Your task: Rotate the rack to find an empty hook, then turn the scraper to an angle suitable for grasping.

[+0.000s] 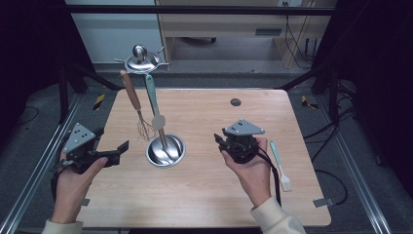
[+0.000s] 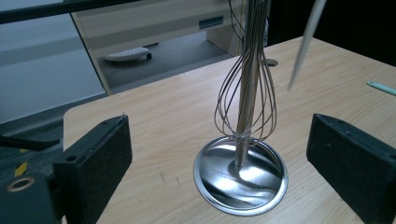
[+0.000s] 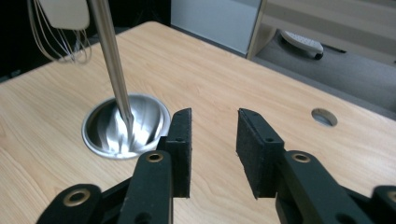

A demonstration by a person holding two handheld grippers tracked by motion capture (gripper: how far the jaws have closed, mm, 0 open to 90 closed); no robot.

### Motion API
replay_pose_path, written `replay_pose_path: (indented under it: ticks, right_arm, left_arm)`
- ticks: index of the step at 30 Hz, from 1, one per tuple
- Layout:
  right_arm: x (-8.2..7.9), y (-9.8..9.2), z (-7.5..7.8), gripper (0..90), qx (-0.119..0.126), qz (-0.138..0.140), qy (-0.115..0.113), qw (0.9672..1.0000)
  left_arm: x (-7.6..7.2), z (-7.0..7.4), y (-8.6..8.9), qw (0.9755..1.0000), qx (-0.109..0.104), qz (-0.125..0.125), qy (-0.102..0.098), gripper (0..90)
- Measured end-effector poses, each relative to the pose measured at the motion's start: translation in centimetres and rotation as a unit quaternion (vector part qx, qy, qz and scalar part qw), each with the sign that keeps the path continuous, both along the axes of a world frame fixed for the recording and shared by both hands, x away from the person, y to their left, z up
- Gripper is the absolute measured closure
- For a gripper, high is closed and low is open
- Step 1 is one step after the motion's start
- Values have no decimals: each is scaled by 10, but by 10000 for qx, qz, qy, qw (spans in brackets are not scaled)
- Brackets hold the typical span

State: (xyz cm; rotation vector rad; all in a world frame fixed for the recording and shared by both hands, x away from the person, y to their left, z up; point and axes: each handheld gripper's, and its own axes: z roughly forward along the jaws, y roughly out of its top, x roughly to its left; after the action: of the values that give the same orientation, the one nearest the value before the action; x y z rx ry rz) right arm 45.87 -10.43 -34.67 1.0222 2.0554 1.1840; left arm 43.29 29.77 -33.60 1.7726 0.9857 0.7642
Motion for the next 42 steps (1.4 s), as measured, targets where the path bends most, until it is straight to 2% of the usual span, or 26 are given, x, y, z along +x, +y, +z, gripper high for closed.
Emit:
replay_pose_path:
  ticks: [8,15,23,26,31,36,42]
  right_arm:
    - [-1,-20,-27,720,-11,-174,239,9996]
    - [-2,-33,-45,735,-42,-244,351,9991]
    - [-2,-46,-63,741,-183,-393,437,9981]
    - [-1,-51,-71,743,-185,-452,499,9976]
    - [-2,-57,-79,742,-152,-556,581,9966]
    - [-4,-61,-83,739,-140,-618,611,9961]
    - [-4,-60,-88,734,-174,-618,673,9957]
  left_arm:
    - [-5,16,-6,9998,19,-118,-126,77]
    - [-7,31,-10,9995,13,-188,-260,84]
    - [-9,53,-17,9986,-61,-268,-442,166]
    - [-8,62,-19,9981,-182,-309,-500,225]
    - [-10,79,-24,9969,-240,-359,-656,355]
    - [-14,91,-29,9947,-387,-528,-797,564]
    - [-15,104,-35,9921,-398,-715,-947,767]
